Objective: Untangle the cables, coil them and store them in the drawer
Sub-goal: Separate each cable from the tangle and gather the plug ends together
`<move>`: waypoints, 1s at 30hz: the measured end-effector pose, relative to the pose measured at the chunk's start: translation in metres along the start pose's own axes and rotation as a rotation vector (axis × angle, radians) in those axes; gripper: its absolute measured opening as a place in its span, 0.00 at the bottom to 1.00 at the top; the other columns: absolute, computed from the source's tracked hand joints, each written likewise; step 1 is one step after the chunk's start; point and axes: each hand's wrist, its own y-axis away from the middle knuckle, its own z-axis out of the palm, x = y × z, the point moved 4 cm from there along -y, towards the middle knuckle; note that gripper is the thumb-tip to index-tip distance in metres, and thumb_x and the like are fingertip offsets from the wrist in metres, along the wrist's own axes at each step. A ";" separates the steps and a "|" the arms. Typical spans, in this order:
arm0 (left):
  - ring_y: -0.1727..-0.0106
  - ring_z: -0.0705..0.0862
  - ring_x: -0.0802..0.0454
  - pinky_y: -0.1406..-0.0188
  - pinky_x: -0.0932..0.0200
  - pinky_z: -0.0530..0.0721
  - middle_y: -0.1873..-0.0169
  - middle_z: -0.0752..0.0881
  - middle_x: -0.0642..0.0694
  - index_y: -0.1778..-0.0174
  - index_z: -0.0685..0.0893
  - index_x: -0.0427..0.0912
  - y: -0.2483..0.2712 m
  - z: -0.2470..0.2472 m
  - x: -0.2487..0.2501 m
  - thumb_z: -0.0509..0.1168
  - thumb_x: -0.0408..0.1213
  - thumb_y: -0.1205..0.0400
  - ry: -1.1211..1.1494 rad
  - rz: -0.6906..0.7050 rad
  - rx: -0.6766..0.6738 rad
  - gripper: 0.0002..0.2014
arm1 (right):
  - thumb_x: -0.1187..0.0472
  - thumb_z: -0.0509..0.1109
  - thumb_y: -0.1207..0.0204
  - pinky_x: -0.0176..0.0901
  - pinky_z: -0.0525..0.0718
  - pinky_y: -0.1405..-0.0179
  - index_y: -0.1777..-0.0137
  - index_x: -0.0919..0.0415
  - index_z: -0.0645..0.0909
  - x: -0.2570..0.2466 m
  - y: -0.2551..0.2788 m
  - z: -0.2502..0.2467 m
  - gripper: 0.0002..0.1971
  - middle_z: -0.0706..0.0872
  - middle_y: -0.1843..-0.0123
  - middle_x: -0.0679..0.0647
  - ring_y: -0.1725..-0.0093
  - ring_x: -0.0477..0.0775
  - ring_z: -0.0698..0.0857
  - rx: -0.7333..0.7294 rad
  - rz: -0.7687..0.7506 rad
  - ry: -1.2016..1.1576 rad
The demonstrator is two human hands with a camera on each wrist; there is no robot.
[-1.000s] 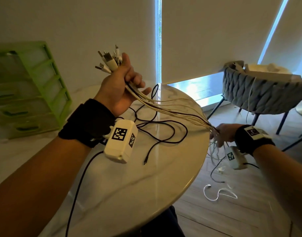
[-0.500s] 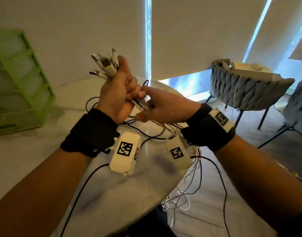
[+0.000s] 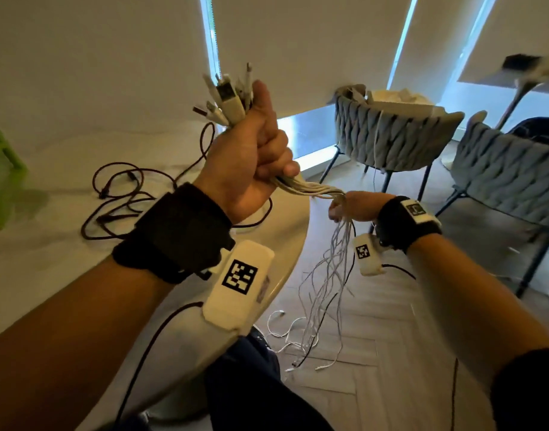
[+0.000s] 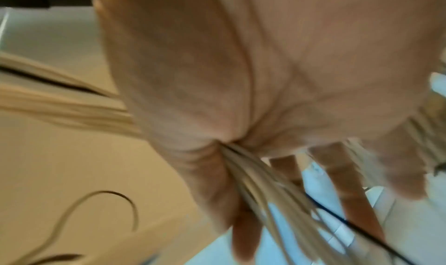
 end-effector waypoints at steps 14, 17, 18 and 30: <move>0.79 0.65 0.54 0.66 0.58 0.82 0.81 0.63 0.49 0.80 0.62 0.45 -0.014 -0.053 -0.004 0.52 0.53 0.12 -0.040 0.004 0.192 0.29 | 0.57 0.75 0.25 0.45 0.86 0.50 0.50 0.45 0.82 0.037 0.001 0.068 0.08 0.87 0.52 0.53 0.54 0.52 0.86 -0.189 0.148 -0.052; 0.82 0.57 0.58 0.77 0.63 0.72 0.82 0.58 0.52 0.78 0.63 0.47 -0.011 -0.068 -0.005 0.53 0.55 0.14 -0.047 -0.052 0.184 0.27 | 0.65 0.72 0.24 0.46 0.88 0.52 0.38 0.51 0.82 -0.003 0.021 0.042 0.16 0.87 0.48 0.55 0.55 0.53 0.88 -0.156 0.062 0.021; 0.83 0.57 0.58 0.80 0.64 0.70 0.83 0.58 0.52 0.77 0.64 0.46 -0.009 -0.073 -0.003 0.54 0.54 0.14 -0.047 -0.067 0.177 0.26 | 0.65 0.69 0.22 0.45 0.88 0.53 0.38 0.54 0.83 -0.021 0.027 0.022 0.14 0.88 0.47 0.54 0.55 0.52 0.89 -0.024 -0.010 0.082; 0.85 0.58 0.59 0.85 0.65 0.61 0.85 0.61 0.53 0.73 0.67 0.47 0.037 -0.138 0.044 0.45 0.41 0.11 -0.226 -0.053 0.369 0.22 | 0.50 0.63 0.16 0.39 0.81 0.44 0.38 0.53 0.83 -0.331 0.069 0.005 0.14 0.85 0.42 0.50 0.44 0.48 0.83 0.144 -1.087 0.088</move>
